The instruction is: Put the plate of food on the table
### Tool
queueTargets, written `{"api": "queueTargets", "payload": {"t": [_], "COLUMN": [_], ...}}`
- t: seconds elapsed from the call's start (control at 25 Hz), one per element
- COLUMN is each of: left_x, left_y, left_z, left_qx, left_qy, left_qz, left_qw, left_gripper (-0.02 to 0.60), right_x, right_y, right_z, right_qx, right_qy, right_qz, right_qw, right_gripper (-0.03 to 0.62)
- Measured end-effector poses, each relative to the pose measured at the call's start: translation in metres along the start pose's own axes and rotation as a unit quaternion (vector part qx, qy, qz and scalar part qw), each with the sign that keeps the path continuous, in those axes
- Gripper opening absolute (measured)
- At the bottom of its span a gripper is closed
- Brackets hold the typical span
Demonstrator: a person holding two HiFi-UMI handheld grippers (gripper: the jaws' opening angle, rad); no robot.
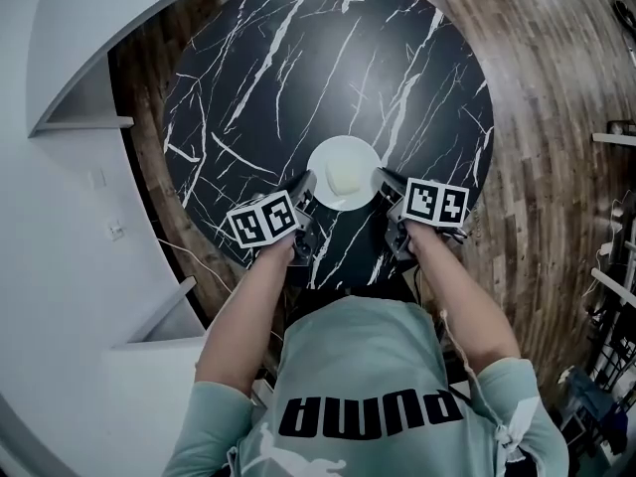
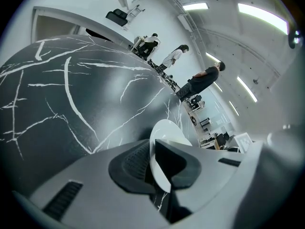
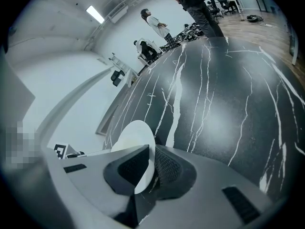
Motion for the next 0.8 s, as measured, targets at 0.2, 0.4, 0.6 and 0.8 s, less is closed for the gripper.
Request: {"api": "queueTargets", "payload": {"t": [0.2,0.4,0.6,0.8], "left_x": [0.005,0.01,0.016,0.013], "left_y": [-0.006,-0.01,-0.013,-0.014], "left_z": [-0.002,-0.006,-0.009,-0.006], "left_qx": [0.0,0.006,0.005,-0.001], "left_qy": [0.002,0.001,0.0,-0.012], "left_qz": [0.007,0.017,0.022,0.028], "left_qw": [1.0,0.9998,0.9997,0.9996], "left_gripper": [0.04,0.043,0.043,0.044], "right_x": [-0.004,-0.007,-0.009,-0.008], "right_y": [-0.005,-0.009,-0.012,-0.013], "right_z": [0.002,0.0,-0.004,-0.003], "right_qx": [0.002,0.003,-0.004,-0.011], "right_qy": [0.005,0.008,0.011,0.018], "right_qz": [-0.007,-0.014,-0.024,-0.019], "right_qw": [1.0,1.0,1.0,1.0], "right_gripper": [0.04,0.041,0.041,0.041]}}
Point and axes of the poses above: the fingertips, and each gripper's own axes: y backward along the fingers, x to its left, z out of its top, the point moved 3 cm from there along y, backward along the fingers, and after that the axes turned 1 degree about x, right-handed, at the moved point
